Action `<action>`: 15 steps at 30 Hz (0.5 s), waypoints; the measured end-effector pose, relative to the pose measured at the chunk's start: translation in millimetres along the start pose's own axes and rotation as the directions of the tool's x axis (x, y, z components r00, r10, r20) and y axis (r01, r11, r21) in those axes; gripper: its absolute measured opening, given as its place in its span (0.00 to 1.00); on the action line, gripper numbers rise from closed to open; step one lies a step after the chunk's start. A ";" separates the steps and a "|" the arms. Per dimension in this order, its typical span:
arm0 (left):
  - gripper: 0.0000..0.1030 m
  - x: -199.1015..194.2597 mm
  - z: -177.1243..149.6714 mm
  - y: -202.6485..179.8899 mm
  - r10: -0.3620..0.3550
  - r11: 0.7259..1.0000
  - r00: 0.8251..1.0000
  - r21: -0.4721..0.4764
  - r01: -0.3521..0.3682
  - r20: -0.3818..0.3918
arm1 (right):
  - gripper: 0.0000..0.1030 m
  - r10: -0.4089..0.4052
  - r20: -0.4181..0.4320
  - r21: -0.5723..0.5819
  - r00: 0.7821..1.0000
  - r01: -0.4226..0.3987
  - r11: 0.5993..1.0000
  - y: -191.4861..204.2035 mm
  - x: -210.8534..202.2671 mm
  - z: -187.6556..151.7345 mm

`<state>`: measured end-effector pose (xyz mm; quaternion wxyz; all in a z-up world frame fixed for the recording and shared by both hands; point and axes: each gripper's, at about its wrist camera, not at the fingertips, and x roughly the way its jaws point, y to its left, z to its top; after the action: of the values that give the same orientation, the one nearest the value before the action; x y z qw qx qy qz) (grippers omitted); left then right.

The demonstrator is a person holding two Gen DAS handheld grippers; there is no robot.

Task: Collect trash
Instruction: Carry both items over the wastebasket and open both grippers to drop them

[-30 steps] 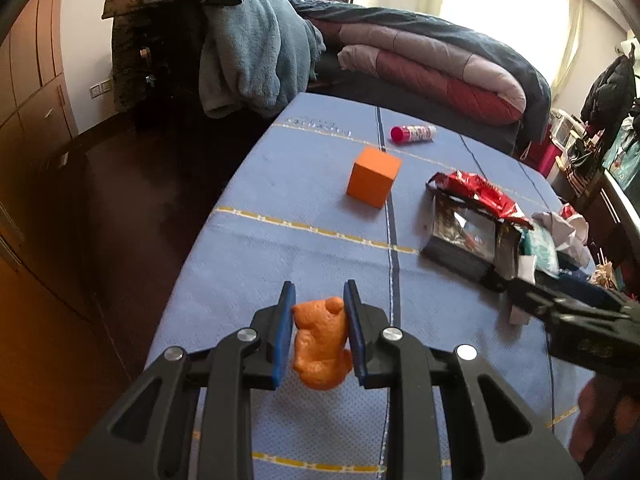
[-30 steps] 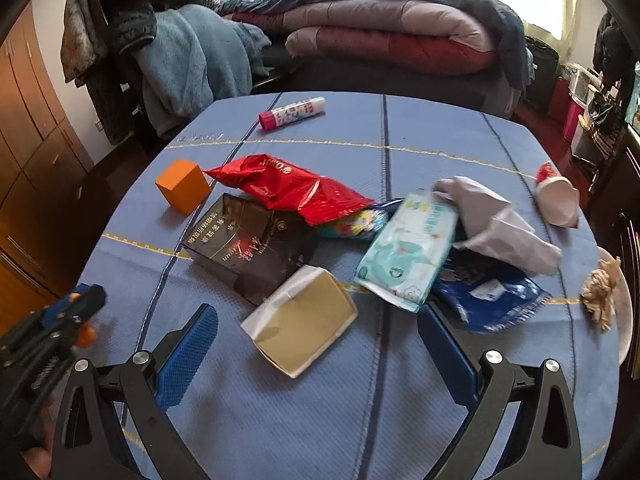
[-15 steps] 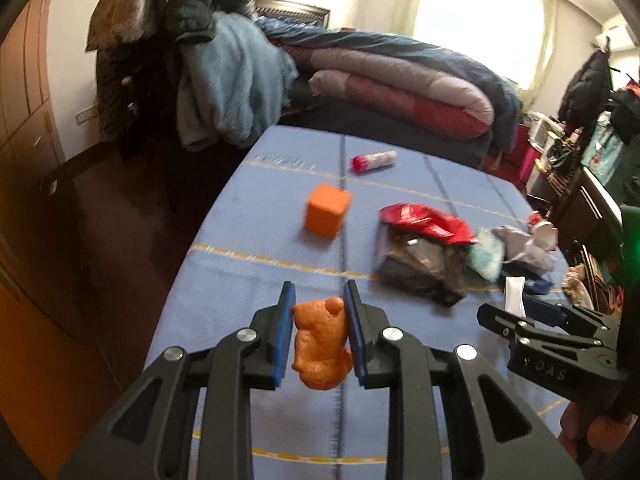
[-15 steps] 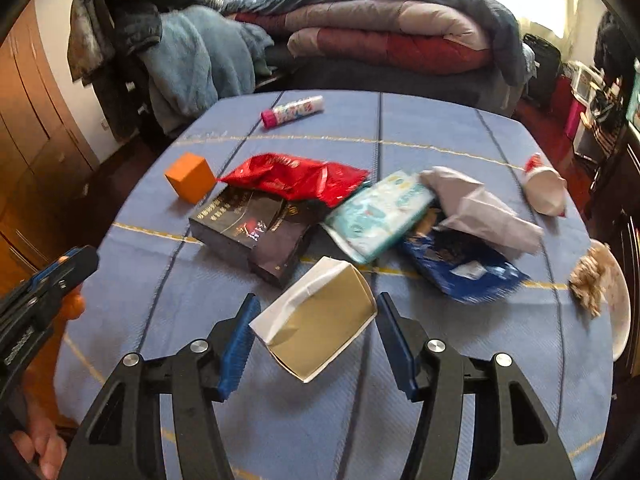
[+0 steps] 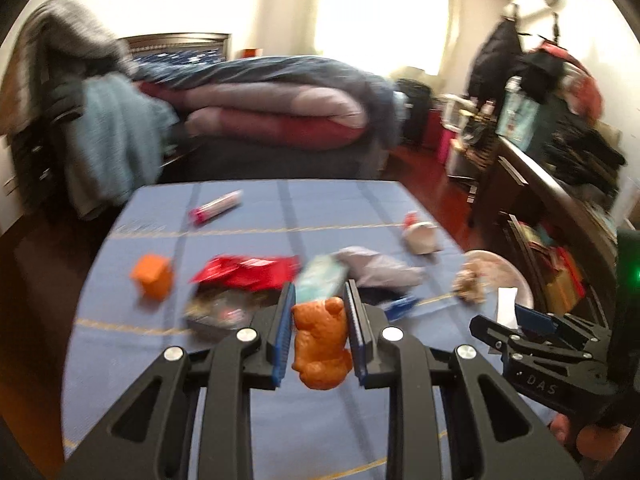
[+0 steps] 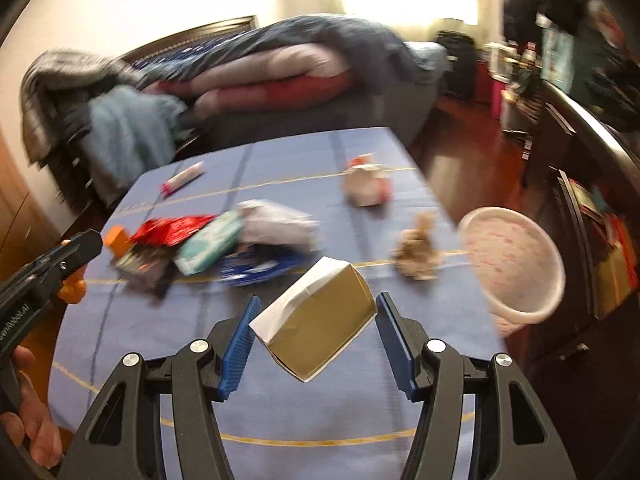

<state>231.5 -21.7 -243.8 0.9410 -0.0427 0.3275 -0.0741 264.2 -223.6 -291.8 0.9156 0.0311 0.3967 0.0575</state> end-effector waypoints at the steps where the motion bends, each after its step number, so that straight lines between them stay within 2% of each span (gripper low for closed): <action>1: 0.25 4.8 4.3 -10.3 -0.033 0.999 0.999 0.009 0.034 -0.006 | 0.58 -0.016 0.009 0.018 1.000 0.016 1.000 -10.8 -2.0 0.1; 3: 0.25 15.5 12.7 -32.0 -0.102 0.994 0.995 0.028 0.102 -0.020 | 0.58 -0.042 0.022 0.053 0.999 0.041 0.998 -32.8 -5.7 0.0; 8: 0.25 41.2 25.7 -88.9 -0.186 0.976 0.982 0.111 0.189 -0.041 | 0.58 -0.098 0.045 0.140 0.994 0.091 0.986 -85.2 -7.7 2.5; 15: 0.25 88.5 44.9 -176.6 -0.305 0.926 0.949 0.206 0.316 -0.084 | 0.58 -0.163 0.060 0.255 0.985 0.143 0.956 -154.6 -1.0 8.1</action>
<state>308.3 -209.1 -240.0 0.9078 0.0106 0.3302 -0.2583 281.9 -377.1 -301.4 0.9214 0.1177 0.3646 -0.0652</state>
